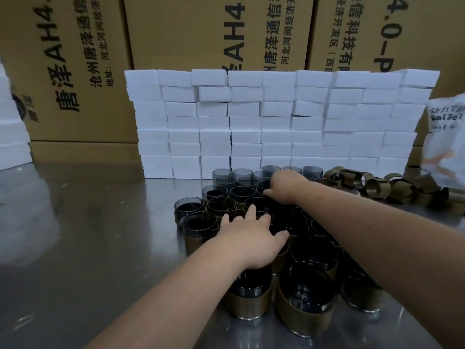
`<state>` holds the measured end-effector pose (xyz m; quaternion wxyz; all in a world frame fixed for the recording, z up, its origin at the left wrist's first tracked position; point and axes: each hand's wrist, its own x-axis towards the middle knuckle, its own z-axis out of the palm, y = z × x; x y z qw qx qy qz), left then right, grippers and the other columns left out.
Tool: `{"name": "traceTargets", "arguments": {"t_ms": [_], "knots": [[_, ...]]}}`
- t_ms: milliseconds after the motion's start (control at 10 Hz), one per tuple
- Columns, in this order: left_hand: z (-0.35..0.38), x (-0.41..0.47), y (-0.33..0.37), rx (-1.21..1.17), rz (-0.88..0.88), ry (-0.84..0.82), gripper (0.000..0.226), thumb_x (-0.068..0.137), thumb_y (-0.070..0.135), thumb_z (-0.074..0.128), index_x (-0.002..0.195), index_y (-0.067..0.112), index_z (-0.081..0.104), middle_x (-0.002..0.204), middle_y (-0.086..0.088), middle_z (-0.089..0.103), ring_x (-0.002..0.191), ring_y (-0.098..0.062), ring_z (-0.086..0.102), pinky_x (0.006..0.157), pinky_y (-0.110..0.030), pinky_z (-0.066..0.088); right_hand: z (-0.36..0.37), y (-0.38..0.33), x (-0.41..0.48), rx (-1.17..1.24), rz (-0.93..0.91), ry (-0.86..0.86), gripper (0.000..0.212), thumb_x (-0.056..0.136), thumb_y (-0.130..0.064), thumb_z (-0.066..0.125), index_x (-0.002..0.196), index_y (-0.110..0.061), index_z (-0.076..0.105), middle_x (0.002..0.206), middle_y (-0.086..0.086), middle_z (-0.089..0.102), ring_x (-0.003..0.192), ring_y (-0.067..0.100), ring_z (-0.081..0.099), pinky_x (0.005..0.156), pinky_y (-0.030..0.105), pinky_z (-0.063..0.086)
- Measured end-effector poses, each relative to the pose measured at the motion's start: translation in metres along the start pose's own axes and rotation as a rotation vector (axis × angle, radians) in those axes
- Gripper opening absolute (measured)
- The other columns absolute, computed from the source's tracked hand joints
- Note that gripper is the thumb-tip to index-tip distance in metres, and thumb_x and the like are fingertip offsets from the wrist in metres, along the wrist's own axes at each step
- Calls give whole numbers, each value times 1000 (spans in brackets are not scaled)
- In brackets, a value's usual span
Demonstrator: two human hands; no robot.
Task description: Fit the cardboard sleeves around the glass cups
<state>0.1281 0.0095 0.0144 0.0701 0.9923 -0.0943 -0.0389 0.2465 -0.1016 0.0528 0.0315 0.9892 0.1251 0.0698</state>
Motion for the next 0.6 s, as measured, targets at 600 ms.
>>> {"name": "traceTargets", "arguments": {"t_ms": [600], "knots": [[1,3,-2,-15,9,35,66,91,63,20,147,29,16,157,-4,-1,142,-28,12,113,-47,2,-20,78,-67,326,-12,234,27,94,-34,46,88,-20,68,69,-4,58,76,21,55,59,27,35]]}}
